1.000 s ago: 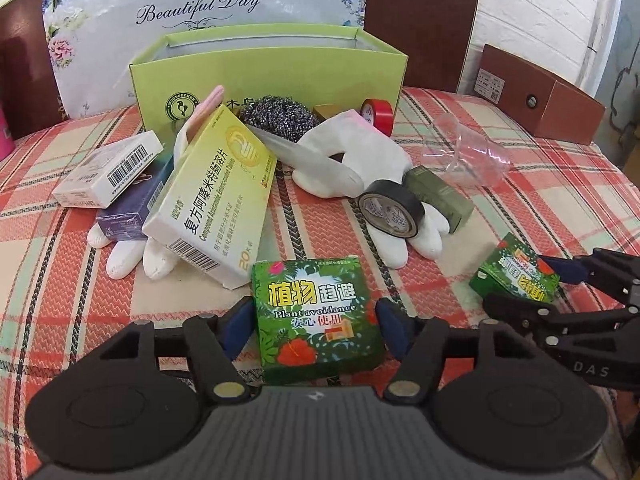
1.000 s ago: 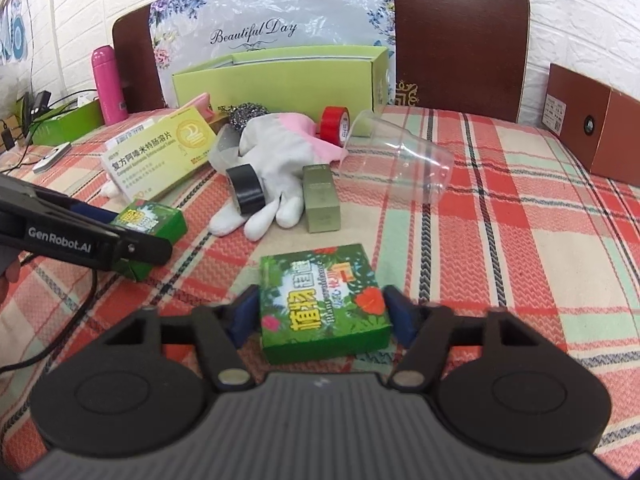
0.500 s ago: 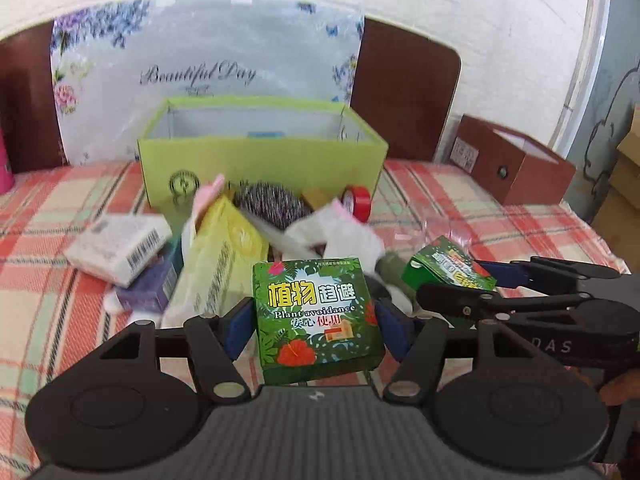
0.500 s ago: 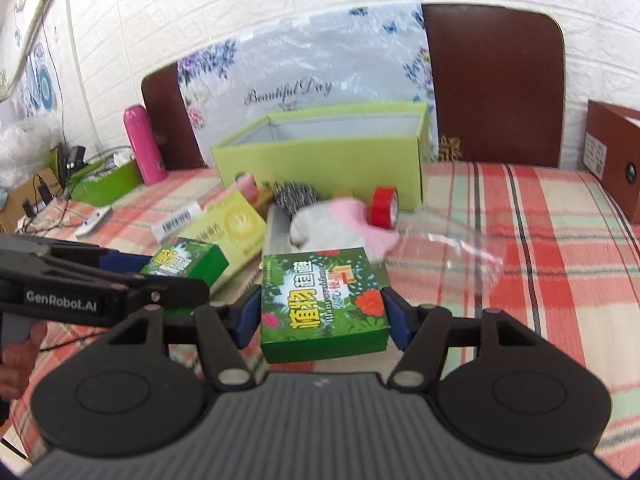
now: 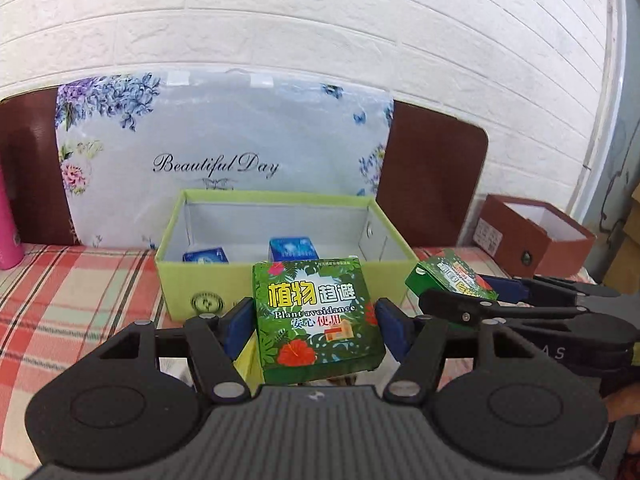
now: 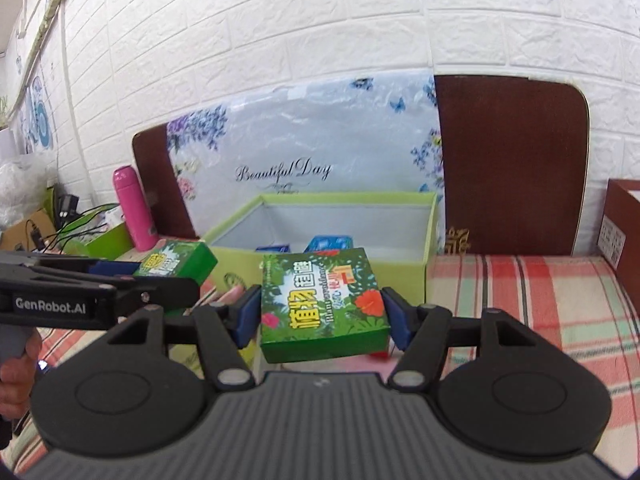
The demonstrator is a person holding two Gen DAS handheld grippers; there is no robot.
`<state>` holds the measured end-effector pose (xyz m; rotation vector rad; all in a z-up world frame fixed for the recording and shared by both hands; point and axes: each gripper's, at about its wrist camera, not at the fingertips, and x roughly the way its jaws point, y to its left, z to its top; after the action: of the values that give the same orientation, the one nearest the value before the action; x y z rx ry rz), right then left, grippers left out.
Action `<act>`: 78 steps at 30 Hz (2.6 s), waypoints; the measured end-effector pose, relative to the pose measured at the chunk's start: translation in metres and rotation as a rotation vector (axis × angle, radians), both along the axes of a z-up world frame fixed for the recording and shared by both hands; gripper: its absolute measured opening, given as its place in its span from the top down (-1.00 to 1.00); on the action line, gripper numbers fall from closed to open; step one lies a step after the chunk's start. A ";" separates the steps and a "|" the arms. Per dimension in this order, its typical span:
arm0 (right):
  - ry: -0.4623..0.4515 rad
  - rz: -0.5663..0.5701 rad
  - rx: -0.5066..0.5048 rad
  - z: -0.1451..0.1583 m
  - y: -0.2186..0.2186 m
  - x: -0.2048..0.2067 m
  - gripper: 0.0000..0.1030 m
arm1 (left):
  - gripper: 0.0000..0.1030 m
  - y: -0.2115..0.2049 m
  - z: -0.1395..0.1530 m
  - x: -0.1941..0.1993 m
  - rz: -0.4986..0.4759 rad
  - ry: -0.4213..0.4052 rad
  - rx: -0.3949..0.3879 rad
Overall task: Organize objects
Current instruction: 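Carry the green plant box into the lime-green box and release it, then grasp the yellow medicine box with the left tool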
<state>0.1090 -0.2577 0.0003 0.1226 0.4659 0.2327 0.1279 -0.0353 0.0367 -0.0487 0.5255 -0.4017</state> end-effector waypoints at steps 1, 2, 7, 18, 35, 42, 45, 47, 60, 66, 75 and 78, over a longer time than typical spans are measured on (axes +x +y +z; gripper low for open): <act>-0.003 -0.005 -0.001 0.002 -0.001 0.007 -0.21 | -0.32 -0.001 0.001 0.008 0.005 0.000 -0.001; -0.005 -0.012 -0.005 0.003 -0.001 0.015 -0.21 | -0.32 -0.002 0.002 0.016 0.011 0.002 0.002; 0.003 -0.059 -0.048 -0.001 -0.002 0.061 -0.21 | -0.32 -0.005 0.004 0.065 0.061 0.024 0.011; 0.080 -0.108 -0.168 -0.042 0.007 0.153 -0.22 | -0.32 -0.001 -0.026 0.159 0.138 0.142 0.005; -0.136 -0.149 -0.149 0.004 0.002 0.103 -1.00 | -0.75 0.011 -0.012 0.136 0.196 0.119 -0.024; -0.166 -0.160 0.016 0.023 -0.013 0.027 -1.00 | -0.75 0.019 0.002 0.061 0.196 0.072 -0.028; -0.146 -0.155 0.037 0.018 -0.014 0.002 -1.00 | -0.75 0.022 -0.004 0.032 0.181 0.072 -0.022; -0.119 -0.157 0.050 0.010 -0.013 -0.013 -1.00 | -0.75 0.022 -0.010 0.015 0.171 0.078 -0.014; 0.086 -0.161 0.101 -0.057 -0.006 -0.074 -1.00 | -0.75 0.026 -0.060 -0.046 0.146 0.190 -0.045; 0.143 -0.108 0.039 -0.085 0.018 -0.092 -1.00 | -0.75 0.031 -0.076 -0.056 0.146 0.197 -0.025; 0.131 -0.035 0.008 -0.093 0.027 -0.106 -0.72 | -0.48 0.045 -0.079 -0.039 0.156 0.171 -0.038; 0.136 -0.046 0.025 -0.092 0.022 -0.106 -0.63 | -0.44 0.047 -0.081 -0.025 0.167 0.185 -0.053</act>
<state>0.0025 -0.2359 -0.0920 0.1744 0.5943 0.1857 0.1027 0.0117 -0.0442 -0.1814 0.6879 -0.2489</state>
